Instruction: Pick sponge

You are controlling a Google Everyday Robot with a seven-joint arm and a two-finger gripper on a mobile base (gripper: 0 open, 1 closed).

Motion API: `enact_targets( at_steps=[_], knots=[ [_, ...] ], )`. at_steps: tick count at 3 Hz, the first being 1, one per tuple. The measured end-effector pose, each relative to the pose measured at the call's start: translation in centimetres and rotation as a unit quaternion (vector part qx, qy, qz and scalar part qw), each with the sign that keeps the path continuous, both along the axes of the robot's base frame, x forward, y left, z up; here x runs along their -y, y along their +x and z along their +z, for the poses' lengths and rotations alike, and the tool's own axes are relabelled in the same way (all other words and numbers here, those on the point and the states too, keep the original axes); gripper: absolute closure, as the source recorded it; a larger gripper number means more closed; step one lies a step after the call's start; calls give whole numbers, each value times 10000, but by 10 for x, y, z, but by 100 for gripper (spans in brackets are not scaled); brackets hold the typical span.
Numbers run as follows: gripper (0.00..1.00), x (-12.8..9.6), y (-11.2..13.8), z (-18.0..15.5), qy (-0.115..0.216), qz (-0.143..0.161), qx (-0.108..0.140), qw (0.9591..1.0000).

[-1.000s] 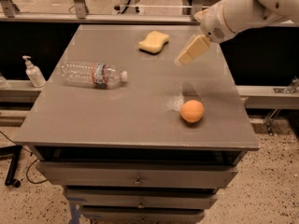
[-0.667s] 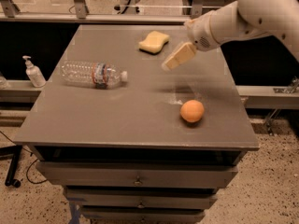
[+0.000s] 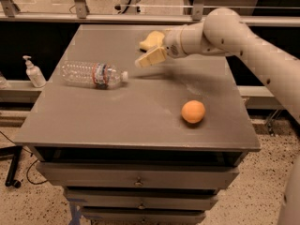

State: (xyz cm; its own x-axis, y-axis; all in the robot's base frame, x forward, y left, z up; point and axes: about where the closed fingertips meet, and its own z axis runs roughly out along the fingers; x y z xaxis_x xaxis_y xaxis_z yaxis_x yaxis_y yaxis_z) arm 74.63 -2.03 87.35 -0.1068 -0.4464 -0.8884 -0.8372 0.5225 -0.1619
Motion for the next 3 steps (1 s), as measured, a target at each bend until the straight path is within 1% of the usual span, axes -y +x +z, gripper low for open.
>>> enact_targets(
  at_steps=[1, 2, 3],
  knots=[
    [0, -29, 28, -3, 427, -73, 20, 9991],
    [0, -31, 54, -12, 483, -314, 44, 9983],
    [0, -9, 71, -20, 382, -641, 92, 9972]
  ],
)
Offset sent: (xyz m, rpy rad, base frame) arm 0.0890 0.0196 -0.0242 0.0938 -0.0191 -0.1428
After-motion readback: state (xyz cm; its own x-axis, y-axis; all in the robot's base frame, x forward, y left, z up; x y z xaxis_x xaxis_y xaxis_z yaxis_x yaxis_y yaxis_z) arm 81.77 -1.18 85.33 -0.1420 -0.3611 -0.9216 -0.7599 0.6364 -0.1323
